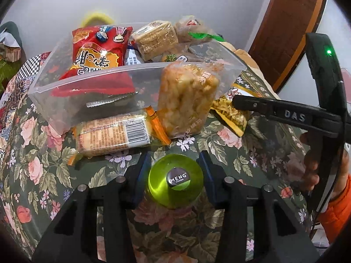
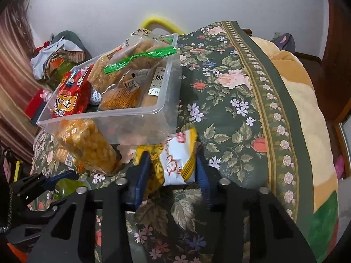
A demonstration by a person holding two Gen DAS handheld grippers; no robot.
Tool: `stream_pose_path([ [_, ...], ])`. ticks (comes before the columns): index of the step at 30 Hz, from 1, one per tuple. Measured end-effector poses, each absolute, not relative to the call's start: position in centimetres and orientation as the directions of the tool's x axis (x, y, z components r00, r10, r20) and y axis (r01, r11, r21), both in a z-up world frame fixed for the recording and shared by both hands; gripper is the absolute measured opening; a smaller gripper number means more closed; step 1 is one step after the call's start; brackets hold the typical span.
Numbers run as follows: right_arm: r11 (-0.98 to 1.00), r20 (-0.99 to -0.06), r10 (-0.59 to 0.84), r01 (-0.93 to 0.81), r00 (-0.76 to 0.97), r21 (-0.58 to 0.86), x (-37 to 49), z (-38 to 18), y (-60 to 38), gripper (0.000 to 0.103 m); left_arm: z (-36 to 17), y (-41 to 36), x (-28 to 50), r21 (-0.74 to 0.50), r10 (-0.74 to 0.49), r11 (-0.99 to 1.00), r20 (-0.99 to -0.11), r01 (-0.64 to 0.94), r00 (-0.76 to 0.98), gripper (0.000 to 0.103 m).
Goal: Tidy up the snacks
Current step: 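Carry the green jar into the box with the left tool while the right tool drops the yellow bag inside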
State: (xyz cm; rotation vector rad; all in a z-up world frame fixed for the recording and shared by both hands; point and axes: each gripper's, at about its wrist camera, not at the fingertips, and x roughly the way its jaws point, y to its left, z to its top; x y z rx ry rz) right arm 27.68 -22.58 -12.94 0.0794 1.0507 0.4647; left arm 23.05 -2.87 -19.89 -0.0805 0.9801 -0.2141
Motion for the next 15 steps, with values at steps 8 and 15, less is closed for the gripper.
stream_pose_path([
  [8, 0.896, -0.808, 0.408, -0.355, 0.425, 0.265, 26.5, -12.0, -22.8, 0.023, -18.1, -2.1, 21.6, -0.149, -0.202, 0.979, -0.800, 0.138, 0.565, 0.043],
  [15, 0.891, -0.780, 0.412, -0.390, 0.471, 0.235, 24.4, -9.5, -23.1, 0.023, -14.7, -1.0, 21.7, -0.174, -0.210, 0.978, -0.774, 0.118, 0.597, 0.002],
])
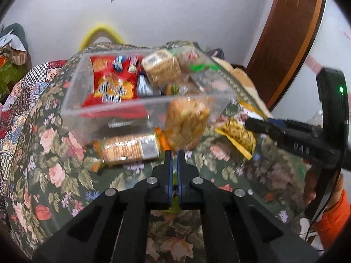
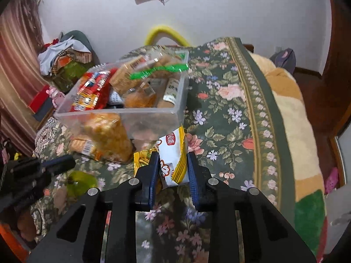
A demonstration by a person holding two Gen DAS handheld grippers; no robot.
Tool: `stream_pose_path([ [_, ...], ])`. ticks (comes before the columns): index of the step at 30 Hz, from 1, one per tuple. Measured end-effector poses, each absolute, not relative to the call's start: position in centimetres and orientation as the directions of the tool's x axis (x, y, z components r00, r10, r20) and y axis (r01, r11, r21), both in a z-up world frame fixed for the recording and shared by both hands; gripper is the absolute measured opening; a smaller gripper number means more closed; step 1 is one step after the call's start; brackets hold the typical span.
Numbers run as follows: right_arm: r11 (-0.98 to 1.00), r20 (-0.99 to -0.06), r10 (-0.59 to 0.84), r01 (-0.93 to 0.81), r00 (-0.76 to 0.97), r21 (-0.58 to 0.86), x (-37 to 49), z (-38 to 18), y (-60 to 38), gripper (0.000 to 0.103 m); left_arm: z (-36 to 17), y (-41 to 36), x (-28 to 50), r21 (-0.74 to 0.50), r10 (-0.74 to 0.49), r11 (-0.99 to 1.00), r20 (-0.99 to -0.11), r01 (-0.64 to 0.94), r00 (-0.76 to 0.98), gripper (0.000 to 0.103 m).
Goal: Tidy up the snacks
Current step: 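Carry the green jar into the box with the left tool while the right tool drops the yellow bag inside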
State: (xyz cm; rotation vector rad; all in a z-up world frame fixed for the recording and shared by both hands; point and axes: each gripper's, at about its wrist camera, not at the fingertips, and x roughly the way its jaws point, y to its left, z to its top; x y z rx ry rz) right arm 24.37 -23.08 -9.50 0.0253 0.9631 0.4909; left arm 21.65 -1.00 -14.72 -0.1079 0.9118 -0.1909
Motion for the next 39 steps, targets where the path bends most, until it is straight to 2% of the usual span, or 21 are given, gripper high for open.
stream_pose_path([
  [4, 0.887, -0.763, 0.425, -0.395, 0.487, 0.241, 24.1, -8.5, -23.2, 0.023, -14.0, -1.4, 21.8, -0.150, -0.191, 0.982, -0.782, 0.117, 0.593, 0.005],
  [8, 0.880, -0.750, 0.439, -0.403, 0.495, 0.250, 23.8, -7.8, -23.3, 0.023, -15.0, -1.8, 21.2, -0.139, -0.183, 0.983, -0.800, 0.121, 0.571, 0.035],
  [9, 0.879, -0.747, 0.443, -0.403, 0.495, 0.254, 23.8, -7.8, -23.3, 0.023, -15.5, -1.8, 21.1, -0.137, -0.182, 0.983, -0.805, 0.122, 0.564, 0.037],
  [18, 0.880, -0.748, 0.443, -0.398, 0.495, 0.258, 23.2, -7.6, -24.0, 0.023, -18.4, -2.5, 20.8, -0.118, -0.167, 0.985, -0.827, 0.126, 0.537, 0.045],
  [25, 0.880, -0.752, 0.448, -0.388, 0.484, 0.275, 23.1, -7.8, -24.1, 0.023, -18.8, -2.7, 21.0, -0.097, -0.154, 0.987, -0.812, 0.130, 0.563, 0.045],
  [34, 0.868, -0.706, 0.477, -0.405, 0.524, 0.286, 24.2, -5.9, -23.2, 0.023, -13.4, -1.0, 20.6, -0.109, -0.150, 0.989, -0.727, 0.103, 0.670, 0.045],
  [39, 0.869, -0.675, 0.476, -0.420, 0.563, 0.262, 25.5, -5.0, -21.6, 0.023, -10.8, 0.1, 23.0, -0.119, -0.149, 0.989, -0.683, 0.092, 0.715, 0.045],
])
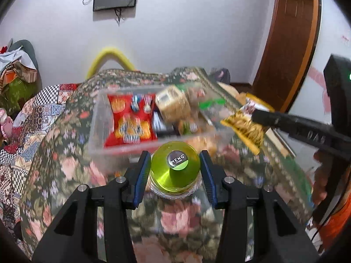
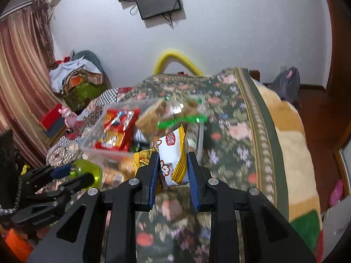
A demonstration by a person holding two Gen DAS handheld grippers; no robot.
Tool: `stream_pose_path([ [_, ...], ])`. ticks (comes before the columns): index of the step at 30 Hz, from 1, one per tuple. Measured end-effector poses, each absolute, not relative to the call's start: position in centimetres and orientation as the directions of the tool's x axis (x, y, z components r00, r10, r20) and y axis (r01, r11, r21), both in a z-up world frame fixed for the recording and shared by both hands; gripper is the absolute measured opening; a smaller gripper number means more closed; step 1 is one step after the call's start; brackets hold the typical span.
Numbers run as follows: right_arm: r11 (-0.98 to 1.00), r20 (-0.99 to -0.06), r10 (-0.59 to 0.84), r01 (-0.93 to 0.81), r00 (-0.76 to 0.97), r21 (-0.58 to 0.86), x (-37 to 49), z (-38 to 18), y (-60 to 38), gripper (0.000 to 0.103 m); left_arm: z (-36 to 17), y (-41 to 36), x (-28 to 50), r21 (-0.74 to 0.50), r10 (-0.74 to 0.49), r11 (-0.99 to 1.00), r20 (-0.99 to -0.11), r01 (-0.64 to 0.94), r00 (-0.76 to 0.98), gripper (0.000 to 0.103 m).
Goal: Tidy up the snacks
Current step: 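Carry the green jar into the box with the left tool while the right tool drops the yellow bag inside, then grasp the orange-ended wafer bar with the left tool while the right tool grasps the golden puffed-snack bag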
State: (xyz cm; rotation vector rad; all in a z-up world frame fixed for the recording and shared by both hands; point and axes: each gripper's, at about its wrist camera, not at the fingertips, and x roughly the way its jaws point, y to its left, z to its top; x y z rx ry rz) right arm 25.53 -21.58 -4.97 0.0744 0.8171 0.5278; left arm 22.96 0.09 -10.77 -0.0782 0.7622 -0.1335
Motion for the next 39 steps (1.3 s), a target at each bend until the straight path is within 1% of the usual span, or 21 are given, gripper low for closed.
stream_pose_path([
  [6, 0.889, -0.667, 0.438, -0.399, 0.602, 0.224, 27.8, -5.5, -20.2, 0.023, -10.7, 0.8, 26.4, -0.130, -0.134, 0.990, -0.668, 0.062, 0.732, 0.045],
  [9, 0.897, -0.679, 0.427, -0.375, 0.597, 0.235, 29.1, -6.3, -20.4, 0.023, -11.6, 1.0, 28.5, -0.143, -0.132, 0.989, -0.683, 0.046, 0.719, 0.045],
  [13, 0.902, -0.699, 0.418, -0.356, 0.581, 0.244, 30.3, -7.7, -20.4, 0.023, -12.8, 0.3, 30.7, -0.128, -0.131, 0.990, -0.697, 0.058, 0.705, 0.045],
  [18, 0.892, -0.703, 0.442, -0.352, 0.557, 0.282, 31.3, -8.6, -20.5, 0.023, -14.2, -0.6, 32.3, -0.109, -0.126, 0.992, -0.715, 0.068, 0.688, 0.045],
  [24, 0.900, -0.707, 0.408, -0.384, 0.579, 0.205, 30.9, -8.1, -19.9, 0.023, -15.6, -0.9, 32.9, -0.107, -0.122, 0.992, -0.739, 0.064, 0.662, 0.045],
  [26, 0.904, -0.712, 0.384, -0.395, 0.588, 0.162, 30.7, -8.0, -19.6, 0.026, -16.0, -1.1, 32.9, -0.098, -0.111, 0.994, -0.753, 0.056, 0.649, 0.045],
  [28, 0.906, -0.715, 0.376, -0.396, 0.590, 0.150, 30.5, -8.0, -19.6, 0.026, -16.1, -1.1, 32.6, -0.106, -0.123, 0.992, -0.761, 0.065, 0.637, 0.045],
  [31, 0.904, -0.728, 0.376, -0.398, 0.573, 0.153, 30.4, -7.9, -19.8, 0.034, -15.4, -0.9, 31.8, -0.100, -0.117, 0.993, -0.750, 0.064, 0.651, 0.045],
  [33, 0.907, -0.734, 0.366, -0.396, 0.573, 0.143, 30.4, -7.8, -19.9, 0.042, -14.5, -0.6, 31.3, -0.099, -0.116, 0.993, -0.739, 0.064, 0.663, 0.045],
  [36, 0.909, -0.730, 0.362, -0.393, 0.580, 0.139, 30.1, -7.4, -20.5, 0.048, -13.2, 0.0, 30.2, -0.106, -0.121, 0.992, -0.723, 0.063, 0.680, 0.046],
  [39, 0.909, -0.720, 0.369, -0.388, 0.588, 0.149, 29.8, -6.8, -21.2, 0.051, -12.0, 0.6, 29.0, -0.103, -0.117, 0.993, -0.710, 0.061, 0.694, 0.046],
])
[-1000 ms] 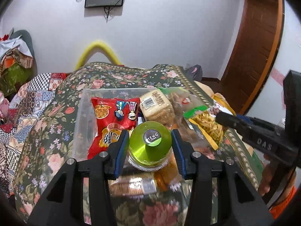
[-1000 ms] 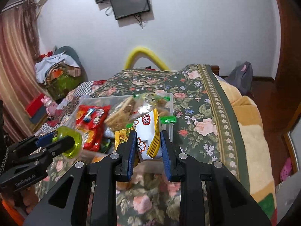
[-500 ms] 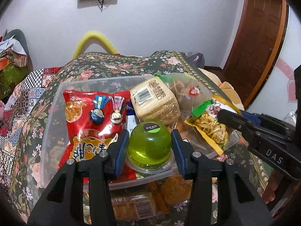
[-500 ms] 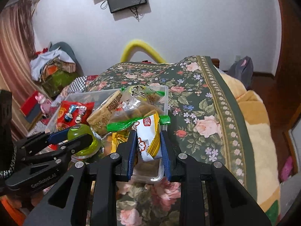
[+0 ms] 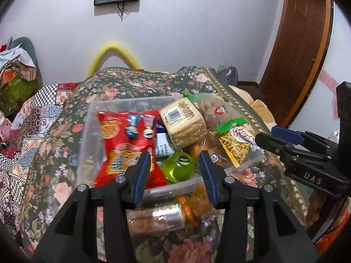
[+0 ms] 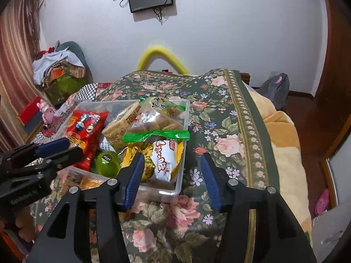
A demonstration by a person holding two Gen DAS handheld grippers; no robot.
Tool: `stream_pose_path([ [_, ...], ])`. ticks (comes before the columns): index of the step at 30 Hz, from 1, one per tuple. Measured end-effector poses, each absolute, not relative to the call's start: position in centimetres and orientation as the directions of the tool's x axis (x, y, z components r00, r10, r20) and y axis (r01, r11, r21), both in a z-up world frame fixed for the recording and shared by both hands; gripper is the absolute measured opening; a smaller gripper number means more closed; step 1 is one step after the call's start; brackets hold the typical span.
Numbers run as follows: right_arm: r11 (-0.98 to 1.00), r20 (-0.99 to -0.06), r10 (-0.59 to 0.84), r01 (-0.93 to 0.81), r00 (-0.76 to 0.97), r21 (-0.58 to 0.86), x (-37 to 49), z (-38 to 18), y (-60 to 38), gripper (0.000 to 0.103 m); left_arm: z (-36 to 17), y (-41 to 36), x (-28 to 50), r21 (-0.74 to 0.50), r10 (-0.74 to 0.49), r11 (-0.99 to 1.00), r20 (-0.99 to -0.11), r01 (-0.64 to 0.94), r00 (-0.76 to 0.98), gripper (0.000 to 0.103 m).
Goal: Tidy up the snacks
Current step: 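Grasp the orange-ended wafer bar with the left tool while the right tool grasps the golden puffed-snack bag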
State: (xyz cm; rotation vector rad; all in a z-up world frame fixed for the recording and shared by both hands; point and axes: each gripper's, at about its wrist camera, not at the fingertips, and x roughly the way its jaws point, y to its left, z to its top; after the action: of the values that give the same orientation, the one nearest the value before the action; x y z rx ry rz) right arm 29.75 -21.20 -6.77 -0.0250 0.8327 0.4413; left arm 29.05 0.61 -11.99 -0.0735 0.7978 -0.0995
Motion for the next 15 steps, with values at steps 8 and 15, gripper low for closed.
stream_pose_path([
  [8, 0.883, -0.709, 0.418, -0.436, 0.567, 0.171, 27.6, -5.7, -21.1, 0.052, -11.7, 2.6, 26.6, -0.097, -0.100, 0.994, -0.731, 0.043, 0.675, 0.061],
  [15, 0.855, -0.721, 0.449, -0.488, 0.527, 0.176, 25.8, -6.5, -19.6, 0.060, -15.2, 4.5, 25.4, -0.085, -0.081, 0.996, -0.803, 0.022, 0.590, 0.072],
])
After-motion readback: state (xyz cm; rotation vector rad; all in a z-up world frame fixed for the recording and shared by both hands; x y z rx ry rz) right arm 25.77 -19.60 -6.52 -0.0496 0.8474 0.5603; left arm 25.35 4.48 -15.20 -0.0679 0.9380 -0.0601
